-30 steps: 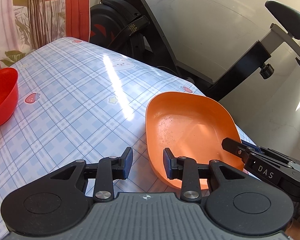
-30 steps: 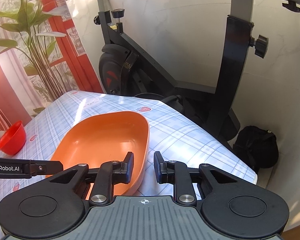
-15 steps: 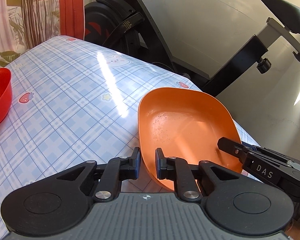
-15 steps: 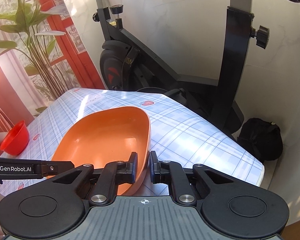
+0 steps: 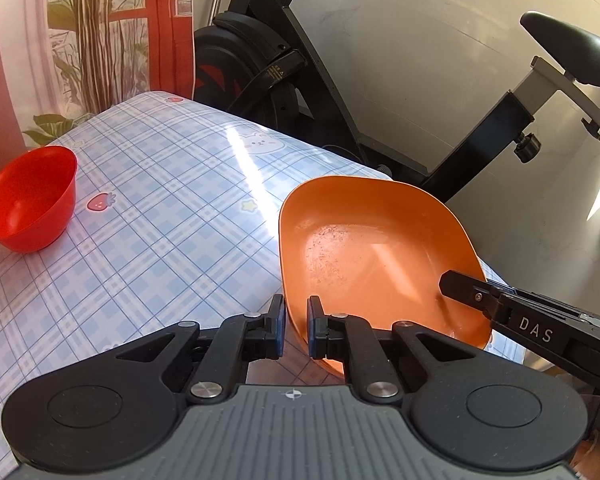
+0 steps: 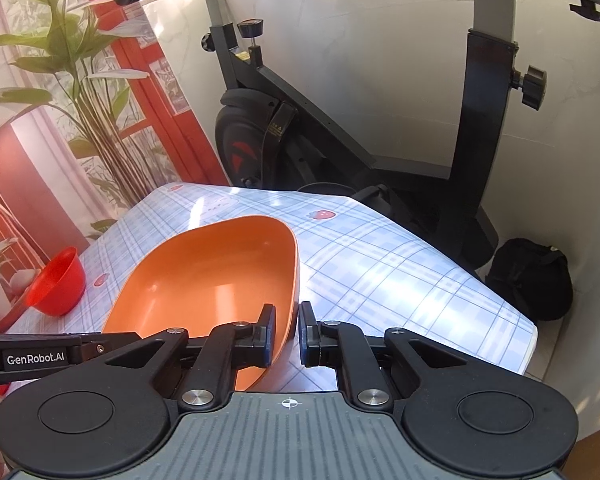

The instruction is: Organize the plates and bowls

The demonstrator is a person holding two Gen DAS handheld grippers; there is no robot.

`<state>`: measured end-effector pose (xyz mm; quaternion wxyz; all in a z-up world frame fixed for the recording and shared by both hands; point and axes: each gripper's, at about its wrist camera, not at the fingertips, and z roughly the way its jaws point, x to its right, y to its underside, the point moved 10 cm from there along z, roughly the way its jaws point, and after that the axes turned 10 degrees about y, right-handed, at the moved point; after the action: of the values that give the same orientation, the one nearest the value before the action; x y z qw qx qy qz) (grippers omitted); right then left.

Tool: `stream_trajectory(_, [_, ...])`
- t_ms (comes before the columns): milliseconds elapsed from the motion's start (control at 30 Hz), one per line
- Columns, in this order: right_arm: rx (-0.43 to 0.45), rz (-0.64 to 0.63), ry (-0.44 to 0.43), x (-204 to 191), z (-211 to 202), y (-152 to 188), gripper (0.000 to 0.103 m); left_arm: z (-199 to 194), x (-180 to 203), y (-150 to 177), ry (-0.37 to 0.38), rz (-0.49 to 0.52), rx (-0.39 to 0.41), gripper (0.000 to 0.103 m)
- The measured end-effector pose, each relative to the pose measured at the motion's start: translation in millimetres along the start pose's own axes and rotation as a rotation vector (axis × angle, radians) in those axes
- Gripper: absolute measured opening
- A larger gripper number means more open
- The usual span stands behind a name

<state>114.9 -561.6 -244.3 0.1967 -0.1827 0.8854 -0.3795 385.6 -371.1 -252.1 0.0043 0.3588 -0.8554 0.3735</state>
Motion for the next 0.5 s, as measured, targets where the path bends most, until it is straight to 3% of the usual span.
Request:
stream_trajectory(233, [0.013,0.034,-0.04,-14.2,-18.1,-6.4,0.007,-32.0,-2.7,-1.7,-0.017,-0.015,0.05,0.012])
stream_trajectory(500, [0.026,-0.01,-0.076,-45.0,-44.6,-8.2,0.007,-76.0,-9.2,4.2,-0.048,-0.04,0.115,0.012])
